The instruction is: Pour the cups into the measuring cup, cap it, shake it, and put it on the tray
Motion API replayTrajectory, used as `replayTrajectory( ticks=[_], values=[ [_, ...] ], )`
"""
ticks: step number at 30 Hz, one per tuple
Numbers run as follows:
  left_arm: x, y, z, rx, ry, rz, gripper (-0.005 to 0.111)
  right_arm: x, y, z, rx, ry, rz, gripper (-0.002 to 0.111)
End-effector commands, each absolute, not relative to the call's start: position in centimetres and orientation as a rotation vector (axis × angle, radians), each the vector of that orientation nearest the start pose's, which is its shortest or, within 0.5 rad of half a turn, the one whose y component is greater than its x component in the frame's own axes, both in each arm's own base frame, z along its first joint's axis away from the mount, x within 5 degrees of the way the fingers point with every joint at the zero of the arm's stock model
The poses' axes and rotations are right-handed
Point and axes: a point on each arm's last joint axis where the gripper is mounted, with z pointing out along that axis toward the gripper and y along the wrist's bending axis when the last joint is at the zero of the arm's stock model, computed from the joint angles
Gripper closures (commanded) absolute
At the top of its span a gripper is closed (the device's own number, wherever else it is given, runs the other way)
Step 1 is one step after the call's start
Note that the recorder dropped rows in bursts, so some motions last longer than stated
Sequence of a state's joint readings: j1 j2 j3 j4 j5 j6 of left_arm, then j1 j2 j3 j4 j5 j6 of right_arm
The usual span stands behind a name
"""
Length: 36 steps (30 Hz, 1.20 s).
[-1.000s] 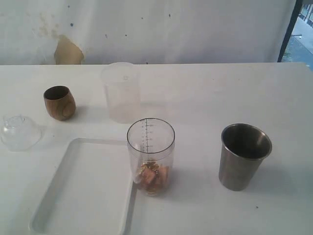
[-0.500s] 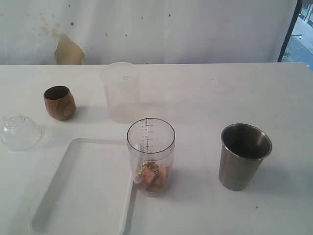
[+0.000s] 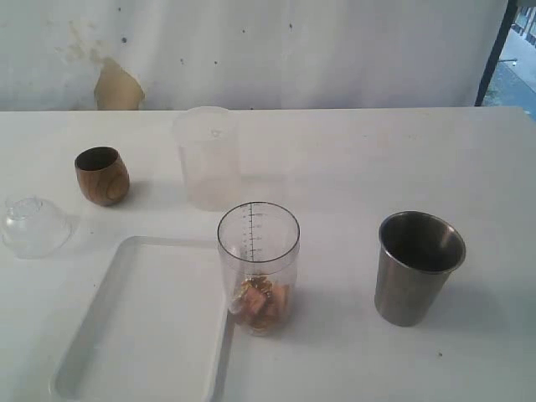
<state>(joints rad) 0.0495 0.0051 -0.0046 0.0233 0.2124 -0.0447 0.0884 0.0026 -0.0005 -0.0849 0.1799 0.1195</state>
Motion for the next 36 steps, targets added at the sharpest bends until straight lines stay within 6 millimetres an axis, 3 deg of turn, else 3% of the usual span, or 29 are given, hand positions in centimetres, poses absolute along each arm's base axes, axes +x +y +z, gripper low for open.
replayTrajectory(
  ticks=[1, 6, 14, 19, 25, 28, 33, 36],
  values=[
    [5.6, 0.3, 19.5, -0.059, 1.684, 0.027, 0.107, 5.6, 0.4, 20.2, -0.137, 1.595, -0.015, 0.108],
    [5.6, 0.3, 19.5, -0.059, 1.684, 0.027, 0.107, 5.6, 0.3, 19.4, -0.238, 1.679, -0.112, 0.108],
    [5.6, 0.3, 19.5, -0.059, 1.684, 0.027, 0.107, 5.6, 0.4, 20.4, -0.223, 1.565, -0.098, 0.108],
    [5.6, 0.3, 19.5, -0.059, 1.684, 0.027, 0.107, 5.6, 0.5, 21.5, -0.157, 1.454, -0.028, 0.108],
    [5.6, 0.3, 19.5, -0.059, 1.684, 0.027, 0.107, 5.3, 0.6, 22.9, 0.002, 1.305, 0.179, 0.107],
    [5.6, 0.3, 19.5, -0.059, 1.684, 0.027, 0.107, 5.3, 0.6, 22.9, 0.002, 1.308, 0.179, 0.092],
    [5.6, 0.3, 19.5, -0.059, 1.684, 0.027, 0.107, 6.1, 0.7, 22.6, 0.002, 1.373, 0.177, 0.031],
    [5.6, 0.3, 19.5, -0.059, 1.684, 0.027, 0.107, 7.0, 0.8, 21.9, -0.015, 1.469, 0.158, 0.017]
  ],
)
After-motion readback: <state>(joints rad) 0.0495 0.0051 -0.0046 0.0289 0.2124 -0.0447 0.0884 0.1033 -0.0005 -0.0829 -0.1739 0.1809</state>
